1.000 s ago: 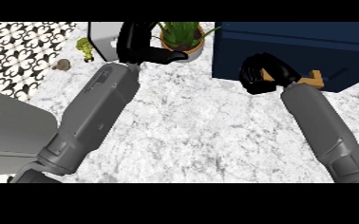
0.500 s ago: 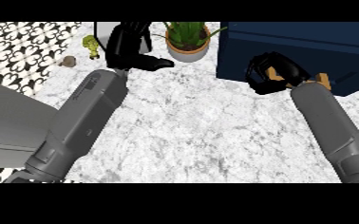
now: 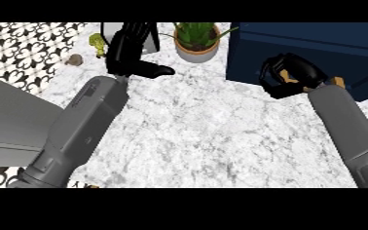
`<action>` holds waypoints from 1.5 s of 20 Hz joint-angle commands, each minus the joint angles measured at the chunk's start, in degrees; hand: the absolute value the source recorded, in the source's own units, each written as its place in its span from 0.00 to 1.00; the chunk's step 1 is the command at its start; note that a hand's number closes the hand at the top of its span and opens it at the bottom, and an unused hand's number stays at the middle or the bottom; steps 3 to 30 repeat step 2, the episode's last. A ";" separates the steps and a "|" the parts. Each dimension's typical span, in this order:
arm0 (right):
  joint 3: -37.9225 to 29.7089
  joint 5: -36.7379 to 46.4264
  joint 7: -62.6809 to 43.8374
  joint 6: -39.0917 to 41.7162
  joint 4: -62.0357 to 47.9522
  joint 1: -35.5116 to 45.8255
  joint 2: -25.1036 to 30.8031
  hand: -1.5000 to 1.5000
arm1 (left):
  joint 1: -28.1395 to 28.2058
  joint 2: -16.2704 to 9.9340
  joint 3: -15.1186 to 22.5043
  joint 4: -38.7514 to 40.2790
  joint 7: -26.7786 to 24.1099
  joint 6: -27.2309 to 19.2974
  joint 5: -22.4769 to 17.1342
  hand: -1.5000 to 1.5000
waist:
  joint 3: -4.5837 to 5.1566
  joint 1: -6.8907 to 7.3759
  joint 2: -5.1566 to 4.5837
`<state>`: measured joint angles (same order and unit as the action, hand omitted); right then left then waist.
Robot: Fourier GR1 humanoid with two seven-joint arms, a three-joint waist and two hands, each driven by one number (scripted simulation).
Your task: Pick up the cup, place it into the drawer and close the drawer
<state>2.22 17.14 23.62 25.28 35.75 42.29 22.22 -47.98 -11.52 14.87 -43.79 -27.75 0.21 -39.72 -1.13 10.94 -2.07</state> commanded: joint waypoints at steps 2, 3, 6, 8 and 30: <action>-5.26 0.21 -4.78 -7.02 -1.63 9.84 6.16 1.00 | 1.17 -0.57 0.31 -0.67 0.76 1.33 -0.25 0.00 | 0.95 2.47 -0.77; -5.26 0.21 -4.78 -7.02 -1.63 9.84 6.16 1.00 | 1.17 -0.57 0.31 -0.67 0.76 1.33 -0.25 0.00 | 0.95 2.47 -0.77; -5.26 0.21 -4.78 -7.02 -1.63 9.84 6.16 1.00 | 1.17 -0.57 0.31 -0.67 0.76 1.33 -0.25 0.00 | 0.95 2.47 -0.77; -5.26 0.21 -4.78 -7.02 -1.63 9.84 6.16 1.00 | 1.17 -0.57 0.31 -0.67 0.76 1.33 -0.25 0.00 | 0.95 2.47 -0.77; -5.26 0.21 -4.78 -7.02 -1.63 9.84 6.16 1.00 | 1.17 -0.57 0.31 -0.67 0.76 1.33 -0.25 0.00 | 0.95 2.47 -0.77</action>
